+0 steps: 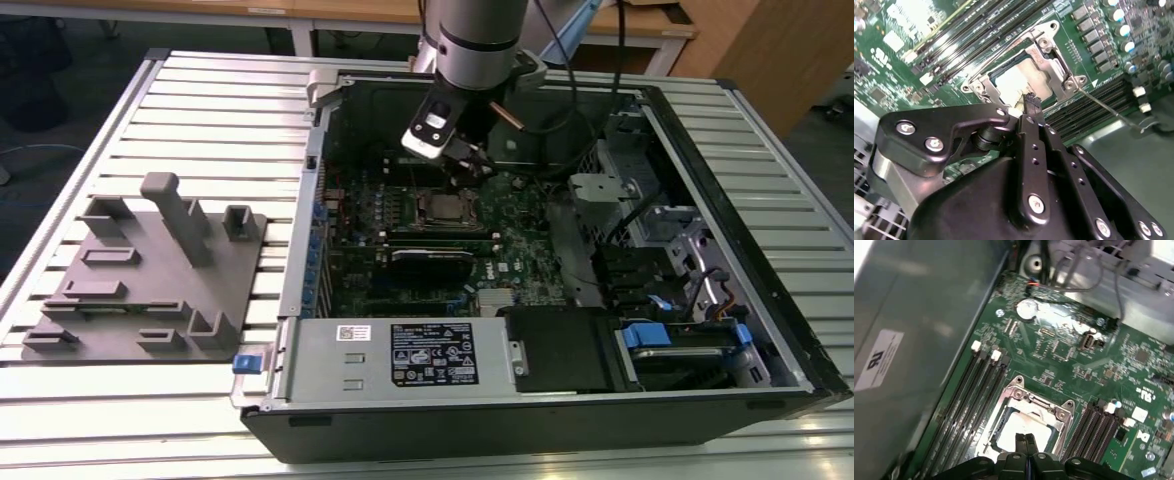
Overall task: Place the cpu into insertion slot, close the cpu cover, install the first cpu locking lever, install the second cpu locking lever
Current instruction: 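Close the cpu cover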
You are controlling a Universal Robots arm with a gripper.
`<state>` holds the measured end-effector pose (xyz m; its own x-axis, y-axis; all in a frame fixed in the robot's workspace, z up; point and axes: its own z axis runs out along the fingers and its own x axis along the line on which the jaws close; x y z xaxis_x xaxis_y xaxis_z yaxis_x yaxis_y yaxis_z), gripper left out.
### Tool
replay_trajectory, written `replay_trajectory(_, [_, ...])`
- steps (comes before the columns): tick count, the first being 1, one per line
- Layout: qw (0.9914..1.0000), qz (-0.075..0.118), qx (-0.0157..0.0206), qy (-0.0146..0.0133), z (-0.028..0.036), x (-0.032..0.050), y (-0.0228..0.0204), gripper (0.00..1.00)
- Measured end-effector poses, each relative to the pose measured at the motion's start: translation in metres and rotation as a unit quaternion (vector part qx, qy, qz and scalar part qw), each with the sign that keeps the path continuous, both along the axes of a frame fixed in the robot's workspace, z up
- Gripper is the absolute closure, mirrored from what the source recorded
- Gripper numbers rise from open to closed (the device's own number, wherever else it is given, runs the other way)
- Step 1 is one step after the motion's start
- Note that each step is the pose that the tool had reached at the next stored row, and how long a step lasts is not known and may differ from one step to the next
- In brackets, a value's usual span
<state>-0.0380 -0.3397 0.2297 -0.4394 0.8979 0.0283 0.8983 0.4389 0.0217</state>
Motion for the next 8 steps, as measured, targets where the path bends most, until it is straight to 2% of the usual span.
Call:
replay_trajectory(4, [0.99933,0.037,0.0,0.0,-0.0001,0.0,0.0,0.89])
replay_trajectory(8, [0.99736,0.073,0.0,0.0,-0.0001,0.0,0.0,0.89])
